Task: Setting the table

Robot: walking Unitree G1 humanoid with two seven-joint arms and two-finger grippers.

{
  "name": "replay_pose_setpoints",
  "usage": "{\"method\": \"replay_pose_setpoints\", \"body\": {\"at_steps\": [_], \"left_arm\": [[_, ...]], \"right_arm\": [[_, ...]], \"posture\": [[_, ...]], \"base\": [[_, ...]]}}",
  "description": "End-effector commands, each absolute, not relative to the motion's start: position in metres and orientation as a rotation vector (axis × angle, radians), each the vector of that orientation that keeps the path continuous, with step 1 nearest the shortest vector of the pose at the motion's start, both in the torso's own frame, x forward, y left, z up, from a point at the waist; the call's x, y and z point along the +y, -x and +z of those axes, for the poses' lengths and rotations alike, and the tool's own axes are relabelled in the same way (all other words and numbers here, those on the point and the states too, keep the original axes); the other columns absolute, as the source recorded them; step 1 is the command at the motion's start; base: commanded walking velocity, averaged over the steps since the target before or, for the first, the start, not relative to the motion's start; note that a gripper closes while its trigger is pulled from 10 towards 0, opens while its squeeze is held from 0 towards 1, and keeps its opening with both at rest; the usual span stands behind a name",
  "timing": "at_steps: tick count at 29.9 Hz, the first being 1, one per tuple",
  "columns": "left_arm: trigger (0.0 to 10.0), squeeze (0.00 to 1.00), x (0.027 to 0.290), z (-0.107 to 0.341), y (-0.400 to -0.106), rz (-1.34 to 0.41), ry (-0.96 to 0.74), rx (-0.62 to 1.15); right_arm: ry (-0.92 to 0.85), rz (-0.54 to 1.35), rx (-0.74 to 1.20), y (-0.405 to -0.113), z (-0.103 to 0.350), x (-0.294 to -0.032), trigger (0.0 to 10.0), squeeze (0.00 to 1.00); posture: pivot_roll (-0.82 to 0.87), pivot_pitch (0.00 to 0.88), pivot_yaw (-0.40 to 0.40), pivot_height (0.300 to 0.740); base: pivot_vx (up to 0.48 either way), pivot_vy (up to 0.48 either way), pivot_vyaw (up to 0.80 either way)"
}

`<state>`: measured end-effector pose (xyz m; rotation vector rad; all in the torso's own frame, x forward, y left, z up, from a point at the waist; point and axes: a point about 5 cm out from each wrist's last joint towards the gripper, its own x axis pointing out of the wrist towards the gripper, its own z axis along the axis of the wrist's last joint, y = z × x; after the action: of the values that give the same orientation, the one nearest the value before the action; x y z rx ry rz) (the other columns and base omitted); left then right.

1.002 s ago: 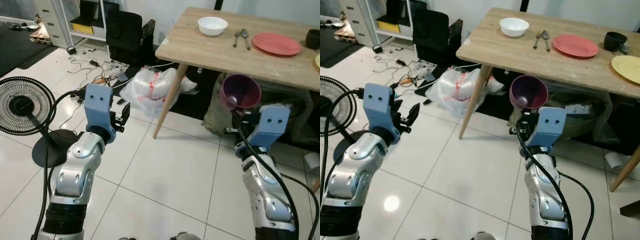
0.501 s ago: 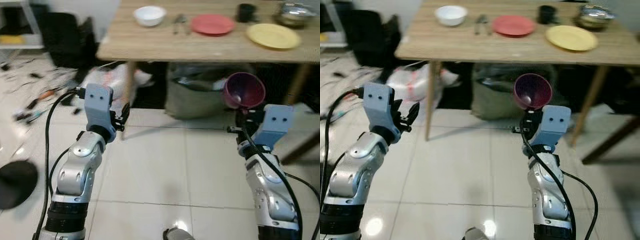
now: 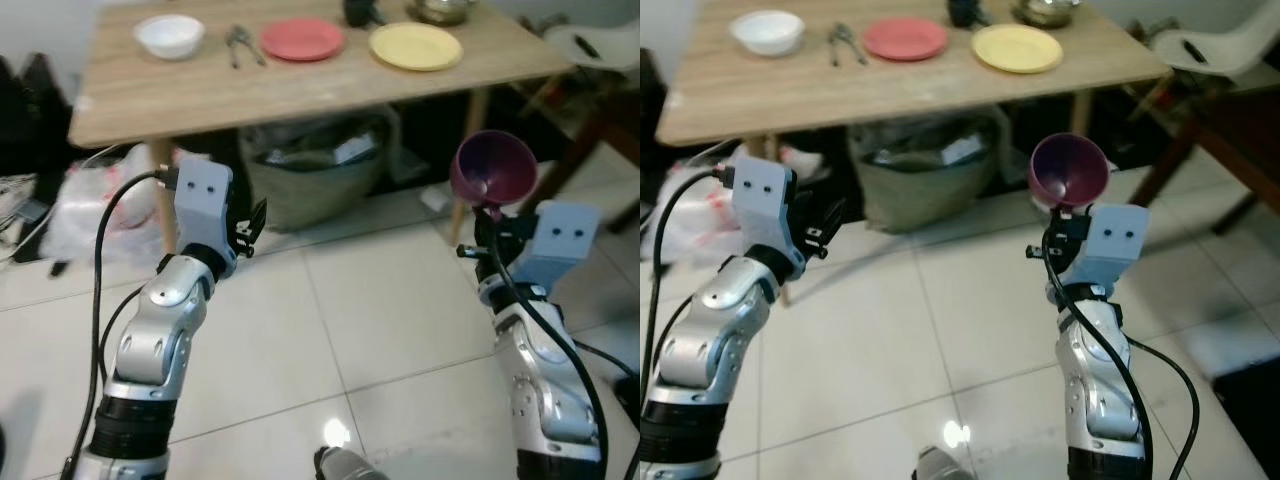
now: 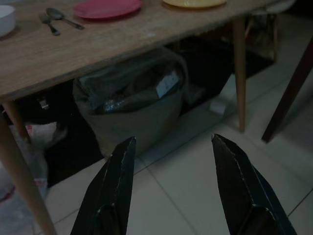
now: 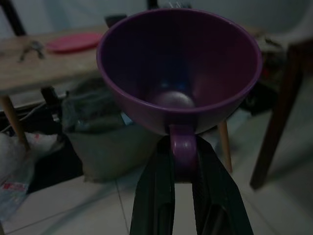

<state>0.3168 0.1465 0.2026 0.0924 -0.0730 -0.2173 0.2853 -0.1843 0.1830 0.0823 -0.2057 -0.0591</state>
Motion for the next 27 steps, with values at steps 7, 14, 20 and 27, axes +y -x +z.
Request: {"method": "replay_pose_setpoints", "body": {"at_steps": [7,14,20,27], "left_arm": [[10.0,0.0,0.157,0.201,-0.31,-0.19,-0.109,-0.055],[10.0,0.0,0.159,0.199,-0.306,-0.178,-0.105,-0.052],[10.0,0.0,0.158,0.202,-0.311,-0.167,-0.106,-0.064],[10.0,0.0,0.154,0.203,-0.315,-0.182,-0.11,-0.076]], "right_arm": [[-0.096,-0.018,-0.167,-0.284,0.176,-0.174,10.0,0.0],[-0.094,-0.003,-0.164,-0.289,0.178,-0.172,10.0,0.0],[-0.095,0.002,-0.165,-0.292,0.179,-0.173,10.0,0.0],[-0.091,0.005,-0.181,-0.296,0.184,-0.175,10.0,0.0]], "posture": [[-0.2,0.137,0.132,0.74],[-0.19,0.129,0.114,0.74],[-0.15,0.104,0.097,0.74],[-0.16,0.08,0.093,0.74]], "base": [[0.0,0.0,-0.79],[0.0,0.0,-0.8],[0.0,0.0,-0.8],[0.0,0.0,-0.8]]}}
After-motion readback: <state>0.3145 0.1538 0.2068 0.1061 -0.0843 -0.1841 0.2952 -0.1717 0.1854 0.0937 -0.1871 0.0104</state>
